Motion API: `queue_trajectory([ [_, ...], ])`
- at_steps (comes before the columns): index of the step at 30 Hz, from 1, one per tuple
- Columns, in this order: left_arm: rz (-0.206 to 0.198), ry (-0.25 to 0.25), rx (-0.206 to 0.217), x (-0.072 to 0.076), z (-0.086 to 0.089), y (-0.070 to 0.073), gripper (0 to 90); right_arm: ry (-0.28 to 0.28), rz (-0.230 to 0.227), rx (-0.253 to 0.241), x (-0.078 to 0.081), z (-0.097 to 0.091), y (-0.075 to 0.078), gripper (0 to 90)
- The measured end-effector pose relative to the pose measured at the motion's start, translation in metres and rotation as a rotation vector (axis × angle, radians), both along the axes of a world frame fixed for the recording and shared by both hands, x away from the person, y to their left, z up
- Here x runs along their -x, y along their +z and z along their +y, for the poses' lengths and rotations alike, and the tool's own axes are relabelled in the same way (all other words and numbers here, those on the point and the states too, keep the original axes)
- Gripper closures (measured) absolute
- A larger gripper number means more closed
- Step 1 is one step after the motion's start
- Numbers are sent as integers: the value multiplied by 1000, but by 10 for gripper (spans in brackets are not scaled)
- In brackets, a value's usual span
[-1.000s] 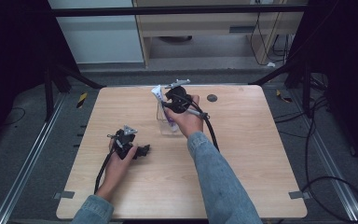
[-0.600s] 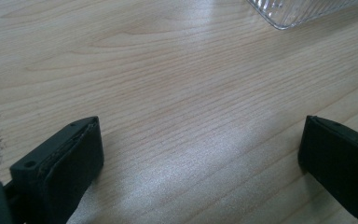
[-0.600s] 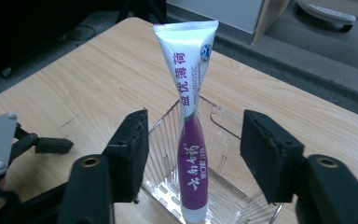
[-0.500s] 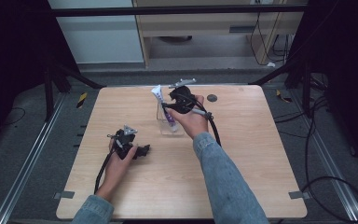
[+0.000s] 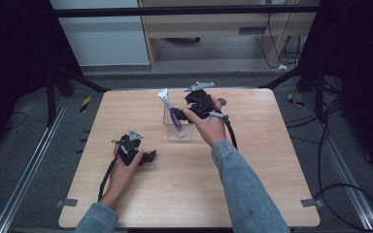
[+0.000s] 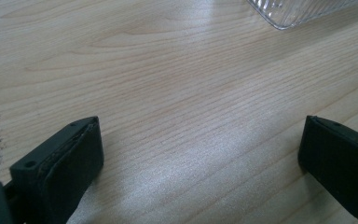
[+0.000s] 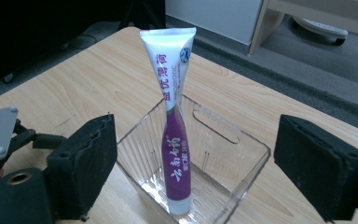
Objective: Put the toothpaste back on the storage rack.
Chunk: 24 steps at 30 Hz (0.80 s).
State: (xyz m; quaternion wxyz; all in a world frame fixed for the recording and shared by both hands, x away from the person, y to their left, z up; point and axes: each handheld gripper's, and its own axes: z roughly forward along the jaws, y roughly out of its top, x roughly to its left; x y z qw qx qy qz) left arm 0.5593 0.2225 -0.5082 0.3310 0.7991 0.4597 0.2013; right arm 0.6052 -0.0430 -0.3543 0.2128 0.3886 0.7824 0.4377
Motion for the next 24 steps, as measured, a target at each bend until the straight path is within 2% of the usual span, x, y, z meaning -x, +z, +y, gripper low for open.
queue_trajectory([
  [4, 0, 0, 0, 0, 0, 0, 0, -18, 6, 2, 2, -7, -2, 121],
  [8, 1, 2, 2, 0, 0, 0, 0, -49, 2, 2, 9, -24, -8, 114],
  [24, 2, 0, -1, 0, 0, 0, 0, -72, -2, 27, 28, -60, -17, 91],
])
